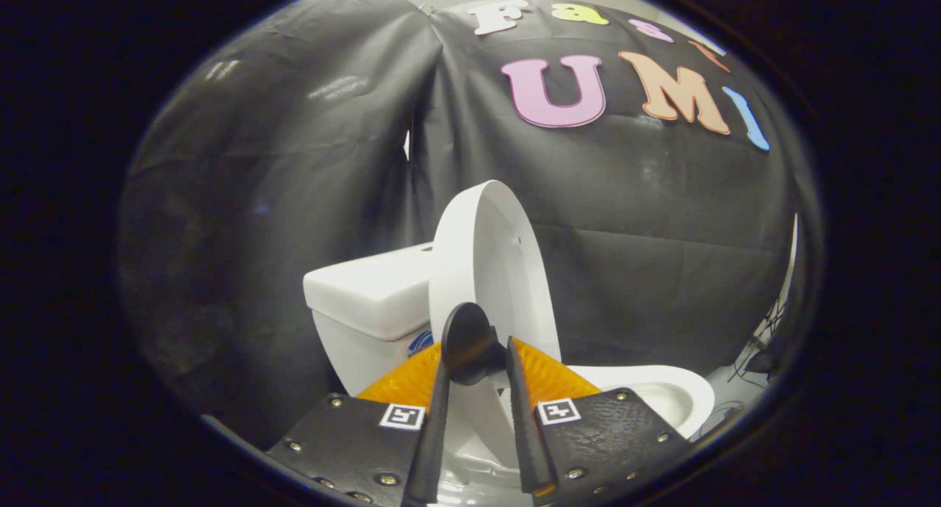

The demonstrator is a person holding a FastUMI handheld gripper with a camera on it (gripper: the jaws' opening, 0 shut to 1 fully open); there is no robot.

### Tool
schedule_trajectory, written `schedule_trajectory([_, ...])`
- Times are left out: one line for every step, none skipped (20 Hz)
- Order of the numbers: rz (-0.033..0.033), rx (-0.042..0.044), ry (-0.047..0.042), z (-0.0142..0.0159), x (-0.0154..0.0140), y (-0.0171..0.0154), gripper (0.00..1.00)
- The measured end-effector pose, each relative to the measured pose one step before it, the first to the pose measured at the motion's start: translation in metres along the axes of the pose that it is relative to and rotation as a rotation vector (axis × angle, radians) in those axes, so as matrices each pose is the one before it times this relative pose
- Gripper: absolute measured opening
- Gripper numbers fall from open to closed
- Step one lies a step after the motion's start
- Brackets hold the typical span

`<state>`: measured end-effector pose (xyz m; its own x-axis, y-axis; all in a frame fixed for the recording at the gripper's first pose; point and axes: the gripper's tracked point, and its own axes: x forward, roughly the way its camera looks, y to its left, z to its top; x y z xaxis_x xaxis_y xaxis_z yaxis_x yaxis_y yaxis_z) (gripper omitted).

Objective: Open the toilet lid.

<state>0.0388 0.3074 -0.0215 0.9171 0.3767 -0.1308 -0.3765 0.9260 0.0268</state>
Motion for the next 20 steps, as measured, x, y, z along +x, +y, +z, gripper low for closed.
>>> schedule_trajectory([-0.00404, 0.00397, 0.00592, 0.00069, -0.00100, -0.00166, 0.41])
schedule_trajectory([0.01856, 0.00715, 0.00824, 0.00010, -0.00144, 0.00140, 0.41])
schedule_trajectory([0.01135, -0.00206, 0.00913, -0.00320, -0.00036, 0.00122, 0.53])
schedule_trajectory([0.00427, -0.00922, 0.00775, -0.00150, -0.00146, -0.00092, 0.64])
schedule_trajectory([-0.00317, -0.01083, -0.00253, 0.00140, -0.00226, -0.00342, 0.76])
schedule_trajectory([-0.00496, -0.00666, -0.00619, 0.00225, -0.00298, -0.00382, 0.87])
schedule_trajectory([-0.00285, 0.00060, -0.00698, 0.00209, -0.00169, -0.00361, 0.99])
schedule_trajectory([0.00163, 0.00694, -0.00743, 0.00255, -0.00296, -0.00254, 0.99])
schedule_trajectory([-0.00148, 0.00823, -0.00380, 0.00164, -0.00154, -0.00341, 0.99])
schedule_trajectory([-0.00585, 0.00354, -0.00083, 0.00216, -0.00221, -0.00444, 0.99])
schedule_trajectory([-0.00521, 0.00068, -0.00010, 0.00130, -0.00264, -0.00480, 0.99])
schedule_trajectory([-0.00206, 0.00436, -0.00487, 0.00263, -0.00283, -0.00459, 0.99])
schedule_trajectory([0.00746, 0.00496, 0.00500, -0.00029, -0.00231, -0.00200, 0.99])
schedule_trajectory([0.01044, 0.00694, 0.00863, -0.00149, -0.00112, -0.00041, 0.99])
schedule_trajectory([0.00661, 0.00528, 0.00120, -0.00030, -0.00373, -0.00188, 0.99])
schedule_trajectory([0.00372, 0.00035, -0.00332, 0.00074, -0.00170, -0.00146, 0.99])
schedule_trajectory([0.00523, -0.00159, -0.00199, -0.00018, -0.00186, 0.00032, 0.99])
schedule_trajectory([0.01038, -0.00284, 0.00201, -0.00029, -0.00112, 0.00156, 0.99])
schedule_trajectory([0.00595, 0.00494, 0.00105, -0.00116, -0.00208, -0.00126, 0.99])
schedule_trajectory([0.01500, 0.00893, -0.00219, 0.00172, -0.00251, 0.00151, 0.99])
